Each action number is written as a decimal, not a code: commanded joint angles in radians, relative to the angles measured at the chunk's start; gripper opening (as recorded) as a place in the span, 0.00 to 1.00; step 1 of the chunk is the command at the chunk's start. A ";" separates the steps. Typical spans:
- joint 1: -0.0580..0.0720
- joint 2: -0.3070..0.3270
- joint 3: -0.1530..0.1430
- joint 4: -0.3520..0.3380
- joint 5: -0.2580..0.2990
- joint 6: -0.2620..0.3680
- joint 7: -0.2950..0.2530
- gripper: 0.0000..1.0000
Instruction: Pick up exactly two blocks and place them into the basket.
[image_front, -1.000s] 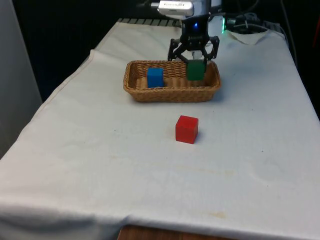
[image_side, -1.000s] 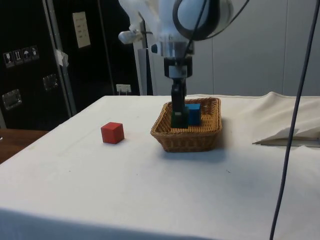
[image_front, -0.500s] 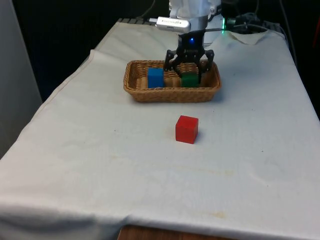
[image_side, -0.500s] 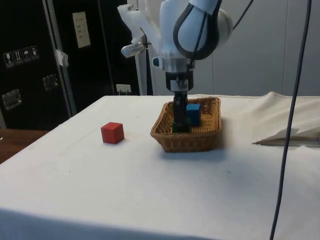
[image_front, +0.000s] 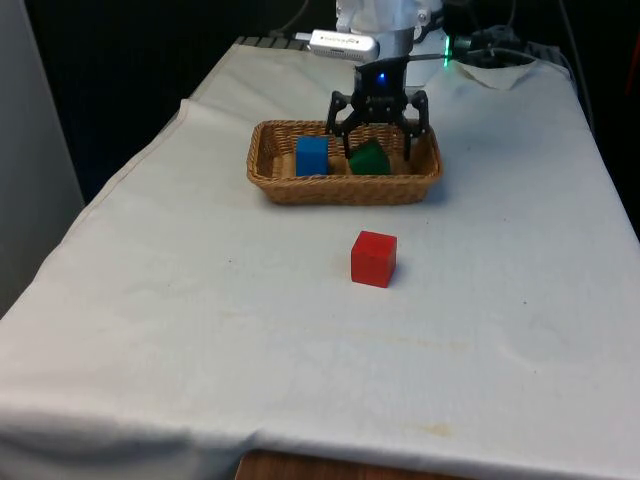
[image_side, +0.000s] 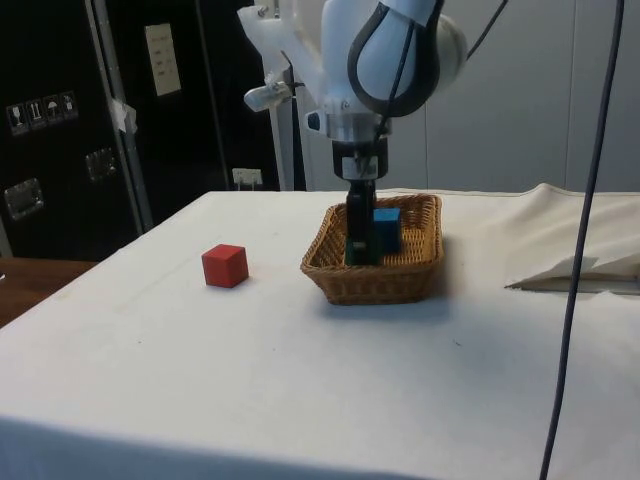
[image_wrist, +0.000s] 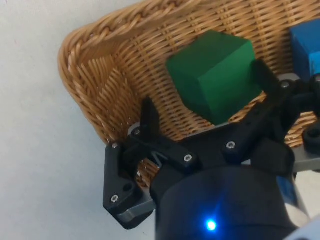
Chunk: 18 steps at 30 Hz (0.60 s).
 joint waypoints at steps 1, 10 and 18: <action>-0.005 -0.009 0.007 -0.006 0.015 -0.002 -0.013 1.00; 0.006 -0.070 -0.014 -0.001 -0.025 -0.049 0.038 1.00; 0.004 -0.141 0.002 0.009 -0.034 -0.095 0.073 1.00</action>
